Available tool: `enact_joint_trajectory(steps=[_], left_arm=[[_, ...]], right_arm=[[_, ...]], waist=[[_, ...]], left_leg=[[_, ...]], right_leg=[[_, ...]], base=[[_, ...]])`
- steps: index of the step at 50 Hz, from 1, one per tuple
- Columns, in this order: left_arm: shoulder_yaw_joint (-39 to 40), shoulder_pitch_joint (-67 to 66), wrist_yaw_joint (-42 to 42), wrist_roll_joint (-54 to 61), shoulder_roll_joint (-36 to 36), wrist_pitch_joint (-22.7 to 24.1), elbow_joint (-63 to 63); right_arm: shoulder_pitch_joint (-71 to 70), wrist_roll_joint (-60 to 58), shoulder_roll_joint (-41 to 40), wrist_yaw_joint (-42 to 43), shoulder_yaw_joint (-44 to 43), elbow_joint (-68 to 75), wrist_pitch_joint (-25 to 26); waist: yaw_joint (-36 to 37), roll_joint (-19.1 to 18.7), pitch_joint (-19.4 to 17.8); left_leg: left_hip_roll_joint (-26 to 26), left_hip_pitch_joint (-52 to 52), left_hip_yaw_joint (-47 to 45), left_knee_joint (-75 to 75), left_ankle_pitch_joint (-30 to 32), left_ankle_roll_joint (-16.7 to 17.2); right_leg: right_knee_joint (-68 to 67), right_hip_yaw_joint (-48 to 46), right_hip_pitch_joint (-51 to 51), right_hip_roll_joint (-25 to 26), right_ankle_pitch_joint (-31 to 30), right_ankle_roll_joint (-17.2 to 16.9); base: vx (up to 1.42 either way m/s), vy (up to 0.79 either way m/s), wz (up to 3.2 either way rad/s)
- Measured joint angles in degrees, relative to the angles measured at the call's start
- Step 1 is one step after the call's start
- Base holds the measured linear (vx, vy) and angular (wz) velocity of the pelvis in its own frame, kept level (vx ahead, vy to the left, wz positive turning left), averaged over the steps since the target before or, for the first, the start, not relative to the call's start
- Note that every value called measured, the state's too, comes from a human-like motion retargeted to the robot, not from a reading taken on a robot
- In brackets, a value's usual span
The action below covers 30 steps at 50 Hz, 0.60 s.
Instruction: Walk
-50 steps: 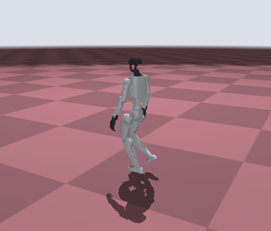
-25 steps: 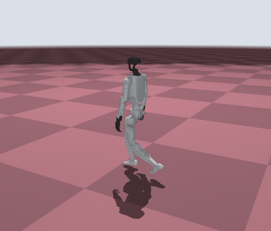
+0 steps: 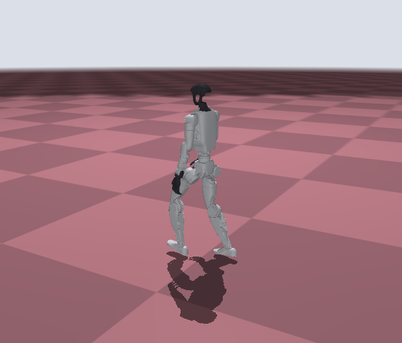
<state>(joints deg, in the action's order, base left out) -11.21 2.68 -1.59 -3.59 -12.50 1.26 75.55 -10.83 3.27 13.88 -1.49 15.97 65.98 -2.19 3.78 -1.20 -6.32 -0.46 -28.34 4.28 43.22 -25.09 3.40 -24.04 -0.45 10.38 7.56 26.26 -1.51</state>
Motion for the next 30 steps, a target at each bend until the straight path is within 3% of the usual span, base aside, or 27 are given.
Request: enact_joint_trajectory(steps=[5, 10, 12, 15, 17, 18, 20, 24, 27, 30], left_arm=[[-0.5, -1.7, -0.1, -0.6, -0.3, 0.0, 1.0], [-0.2, -3.7, 0.0, 0.4, -0.6, -0.5, 3.1], [0.2, -4.0, -1.0, 1.7, -1.2, -0.4, 4.2], [0.4, -4.7, -2.1, 2.6, -1.5, -0.4, 4.1], [0.2, -4.4, -2.6, 2.2, -2.2, -0.4, 3.3], [0.0, -4.0, -2.7, 1.9, -2.6, -0.6, 2.8], [-0.8, -3.8, -2.4, 1.1, -3.1, -0.6, 2.0], [-0.4, -0.2, -2.0, 0.4, -5.1, -1.3, 0.5], [0.2, 1.7, -1.1, 1.2, -5.8, -0.9, -0.8], [0.6, 3.0, -0.7, 1.4, -6.3, 0.1, -2.2]], right_arm=[[0.5, -1.1, -0.1, -0.2, 0.8, 0.4, 0.1], [3.1, -1.9, -0.1, 0.1, 0.3, 2.6, 0.5], [4.3, -2.2, 0.3, -0.6, -0.5, 3.9, 0.7], [5.8, -2.3, 0.6, -1.8, -1.6, 4.9, 1.4], [5.7, -2.3, 0.9, -2.4, -2.1, 5.3, 1.6], [5.5, -2.2, 1.1, -2.6, -2.2, 5.4, 1.7], [6.1, -1.9, 1.0, -2.2, -2.4, 5.3, 1.5], [5.8, 0.1, 1.0, -1.8, -3.1, 4.7, 0.9], [7.2, 1.3, 0.2, -1.7, -3.9, 4.2, 0.6], [8.7, 2.1, -0.9, -1.8, -5.0, 4.7, 0.7]], waist=[[-0.4, 0.8, 0.6], [-0.8, 3.2, 2.5], [-1.0, 8.3, 3.8], [-2.8, 12.7, 4.5], [-4.4, 14.5, 4.5], [-5.3, 15.0, 4.3], [-7.2, 15.7, 3.6], [-10.6, 14.2, 2.0], [-12.5, 12.9, 0.5], [-13.5, 11.3, -1.0]], left_leg=[[-1.4, -3.0, 0.8, -0.9, 0.6, 0.2], [-4.3, -2.7, -0.7, 7.0, 4.6, -1.9], [-9.3, 1.5, -4.4, 3.0, 6.6, -4.2], [-14.7, 5.2, -6.7, 2.7, 4.6, -7.4], [-17.2, 8.6, -7.2, 1.1, 3.3, -8.9], [-18.2, 10.6, -7.1, 0.0, 2.7, -9.4], [-20.1, 13.5, -6.9, 0.8, 0.4, -9.8], [-19.7, 24.3, -3.7, -8.5, -0.7, -8.6], [-17.9, 31.3, -1.8, -11.5, -3.2, -7.8], [-14.7, 37.3, -0.8, -12.7, -5.9, -7.1]], right_leg=[[-6.6, 0.7, 1.6, -1.3, 3.8, 0.0], [-17.8, 0.4, 2.0, -5.8, 2.4, -1.7], [-26.0, 2.3, 0.2, -12.3, -1.4, -4.5], [-41.5, 4.4, -5.2, -18.6, -16.6, -8.2], [-51.0, 5.1, -10.3, -22.1, -24.1, -8.0], [-55.2, 5.0, -13.1, -23.9, -24.9, -6.8], [-62.7, 3.6, -18.1, -27.7, -20.5, -3.3], [-64.4, -0.3, -29.8, -28.5, -8.4, 1.1], [-57.7, -4.7, -35.7, -26.3, -3.6, 0.8], [-45.3, -9.2, -39.5, -22.4, -4.0, -2.0]], base=[[0.57, 0.15, -0.23], [0.64, 0.18, -0.19], [0.65, 0.17, 0.02], [0.59, 0.14, 0.23], [0.62, 0.11, 0.21], [0.63, 0.10, 0.21], [0.65, 0.08, 0.21], [0.70, 0.03, 0.12], [0.75, -0.01, 0.22], [0.78, -0.02, 0.18]])
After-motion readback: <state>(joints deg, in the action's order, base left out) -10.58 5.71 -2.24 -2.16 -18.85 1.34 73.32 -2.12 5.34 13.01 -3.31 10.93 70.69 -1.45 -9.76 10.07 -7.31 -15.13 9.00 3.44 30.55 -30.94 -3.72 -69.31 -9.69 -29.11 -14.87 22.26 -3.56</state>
